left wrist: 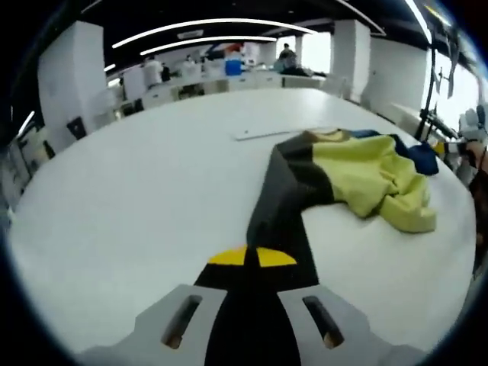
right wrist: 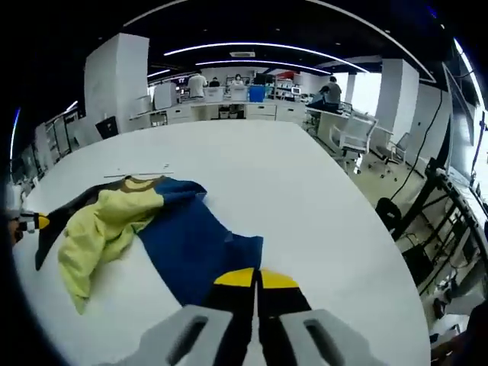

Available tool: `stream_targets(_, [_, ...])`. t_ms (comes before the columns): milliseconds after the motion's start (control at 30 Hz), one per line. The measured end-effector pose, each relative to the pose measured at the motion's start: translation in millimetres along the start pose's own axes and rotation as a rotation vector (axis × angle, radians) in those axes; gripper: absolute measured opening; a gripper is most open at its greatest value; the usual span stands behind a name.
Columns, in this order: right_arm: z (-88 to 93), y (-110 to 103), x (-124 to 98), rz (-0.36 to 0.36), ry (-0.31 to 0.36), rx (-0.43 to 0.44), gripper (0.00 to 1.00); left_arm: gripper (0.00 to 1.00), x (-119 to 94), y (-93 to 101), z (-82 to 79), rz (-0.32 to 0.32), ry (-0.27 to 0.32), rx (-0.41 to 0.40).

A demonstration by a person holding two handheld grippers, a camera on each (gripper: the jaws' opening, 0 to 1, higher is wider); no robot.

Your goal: Fold the garment on the visible template until the final outline fits inside the template.

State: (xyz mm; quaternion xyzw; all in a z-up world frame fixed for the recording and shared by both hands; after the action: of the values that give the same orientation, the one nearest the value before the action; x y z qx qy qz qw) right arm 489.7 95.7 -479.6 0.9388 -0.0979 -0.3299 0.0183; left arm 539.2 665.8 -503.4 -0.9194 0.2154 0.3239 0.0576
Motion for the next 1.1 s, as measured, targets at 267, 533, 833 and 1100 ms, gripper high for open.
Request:
stream_targets(267, [6.3,16,13,0.039,-0.031,-0.035,0.00,0.00,8,-22.5,5.2,-0.020,-0.055,0.091])
stream_targets(533, [13.8,26,25,0.056,-0.070,0.013,0.00,0.00,19,-40.1,8.3,-0.022,-0.103,0.117])
stream_targets(833, [19.2,24,21,0.056,-0.090,0.007,0.00,0.00,26,-60.0,4.8,-0.073,-0.133,0.194])
stream_targets(1100, [22.5,30,24,0.066,-0.101,0.013,0.00,0.00,29,-62.2,3.1,-0.081,-0.135,0.197])
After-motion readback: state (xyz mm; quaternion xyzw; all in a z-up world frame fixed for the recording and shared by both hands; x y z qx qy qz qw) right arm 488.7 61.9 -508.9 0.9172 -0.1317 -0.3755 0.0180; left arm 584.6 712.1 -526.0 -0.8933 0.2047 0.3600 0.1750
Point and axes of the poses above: the point that each gripper's makers call its tool centre point, and the gripper's own axes: x roughly forward along the fingers, y roughly to its right, z roughly out of its underside, the point moved 1 cm from there along -x, roughly backward along the fingers, and after that the axes turned 6 degrees about z, right-handed, at the moved point
